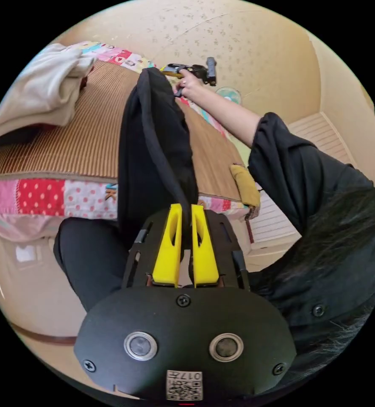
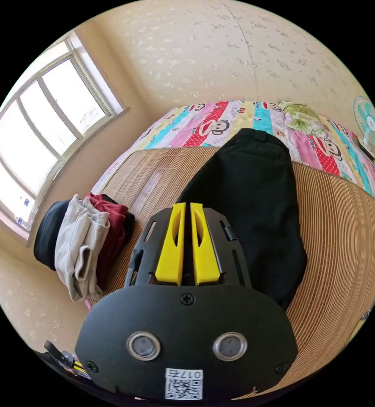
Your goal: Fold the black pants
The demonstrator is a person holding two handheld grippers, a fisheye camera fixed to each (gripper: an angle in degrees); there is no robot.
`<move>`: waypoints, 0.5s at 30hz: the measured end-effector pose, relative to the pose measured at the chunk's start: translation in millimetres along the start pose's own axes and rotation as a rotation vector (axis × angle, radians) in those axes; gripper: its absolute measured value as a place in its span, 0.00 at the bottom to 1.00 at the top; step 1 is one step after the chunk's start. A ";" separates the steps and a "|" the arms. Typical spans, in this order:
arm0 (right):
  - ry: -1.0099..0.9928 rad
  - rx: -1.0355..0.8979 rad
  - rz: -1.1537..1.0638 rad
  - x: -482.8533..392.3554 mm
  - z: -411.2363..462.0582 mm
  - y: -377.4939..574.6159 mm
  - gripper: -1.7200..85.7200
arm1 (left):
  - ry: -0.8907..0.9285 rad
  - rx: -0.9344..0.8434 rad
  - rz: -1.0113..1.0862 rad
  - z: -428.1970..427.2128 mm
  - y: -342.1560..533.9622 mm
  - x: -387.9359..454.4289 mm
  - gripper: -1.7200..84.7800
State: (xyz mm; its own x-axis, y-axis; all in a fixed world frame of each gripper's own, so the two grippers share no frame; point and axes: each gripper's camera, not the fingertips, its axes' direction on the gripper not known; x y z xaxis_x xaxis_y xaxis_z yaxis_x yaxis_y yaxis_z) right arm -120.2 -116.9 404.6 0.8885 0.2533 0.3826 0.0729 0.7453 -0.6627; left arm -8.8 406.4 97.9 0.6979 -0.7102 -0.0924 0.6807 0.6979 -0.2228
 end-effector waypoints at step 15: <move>-0.252 -0.081 0.208 87.0 -117.3 361.9 0.11 | -0.217 -0.198 -0.092 59.7 -82.8 -59.0 0.13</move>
State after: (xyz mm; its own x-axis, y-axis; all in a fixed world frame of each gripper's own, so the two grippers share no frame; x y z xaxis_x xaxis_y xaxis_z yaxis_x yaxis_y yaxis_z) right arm 36.7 102.5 122.5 0.7487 0.5471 0.3744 -0.0538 0.6130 -0.7882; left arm -93.1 396.0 179.7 0.6813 -0.7182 0.1415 0.7013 0.5852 -0.4071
